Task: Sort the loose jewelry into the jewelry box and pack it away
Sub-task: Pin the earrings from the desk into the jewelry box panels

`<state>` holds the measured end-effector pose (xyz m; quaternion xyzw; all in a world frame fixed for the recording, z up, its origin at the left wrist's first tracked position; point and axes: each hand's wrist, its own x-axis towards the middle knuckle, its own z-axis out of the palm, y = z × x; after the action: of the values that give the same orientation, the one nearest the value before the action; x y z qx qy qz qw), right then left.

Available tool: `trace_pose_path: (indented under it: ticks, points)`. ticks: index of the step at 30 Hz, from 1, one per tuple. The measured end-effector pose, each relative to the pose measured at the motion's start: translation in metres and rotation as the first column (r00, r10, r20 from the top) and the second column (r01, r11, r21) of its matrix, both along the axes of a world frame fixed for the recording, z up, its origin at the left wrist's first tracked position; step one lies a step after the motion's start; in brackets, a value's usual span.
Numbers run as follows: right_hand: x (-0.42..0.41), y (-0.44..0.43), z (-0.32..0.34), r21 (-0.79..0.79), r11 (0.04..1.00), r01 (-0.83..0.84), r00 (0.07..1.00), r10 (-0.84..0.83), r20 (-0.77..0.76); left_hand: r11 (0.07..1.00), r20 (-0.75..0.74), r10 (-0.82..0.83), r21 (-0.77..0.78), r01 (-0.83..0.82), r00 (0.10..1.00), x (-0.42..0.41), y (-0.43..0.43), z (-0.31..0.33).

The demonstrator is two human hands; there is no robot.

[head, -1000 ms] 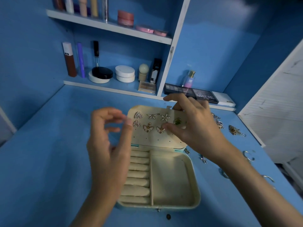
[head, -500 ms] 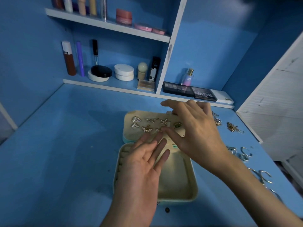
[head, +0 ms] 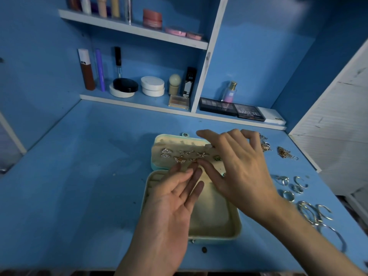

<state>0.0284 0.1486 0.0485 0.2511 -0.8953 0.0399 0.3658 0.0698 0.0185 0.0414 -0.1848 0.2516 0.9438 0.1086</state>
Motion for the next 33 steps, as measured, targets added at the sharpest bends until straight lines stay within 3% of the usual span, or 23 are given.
trace_pose_path:
  ticks: [10, 18, 24, 28, 33]
  points:
    - [0.019, 0.003, -0.019, 0.037, 0.999, -0.034, 0.986, 0.039, -0.159, 0.999, 0.026, -0.009, 0.04, 0.008, 1.0, 0.014, 0.003, 0.005]
    - [0.04, 0.011, -0.023, -0.006, 0.992, -0.126, 0.992, 0.126, 0.012, 0.998, 0.086, -0.012, 0.064, 0.006, 0.996, 0.021, 0.003, 0.013]
    - [0.049, 0.021, -0.005, -0.297, 0.94, -0.17, 0.959, 0.227, 0.17, 0.997, 0.177, 0.044, 0.048, -0.053, 0.983, 0.021, 0.007, 0.014]
    - [0.033, 0.036, 0.007, -0.407, 0.912, -0.059, 0.979, 0.132, 0.154, 0.996, 0.156, 0.031, 0.078, -0.043, 0.987, 0.023, 0.006, 0.014]
    - [-0.018, 0.074, 0.001, -0.533, 0.814, 0.231, 0.933, -0.031, 0.357, 0.997, 0.162, 0.05, 0.057, -0.059, 0.986, 0.023, 0.005, 0.011]
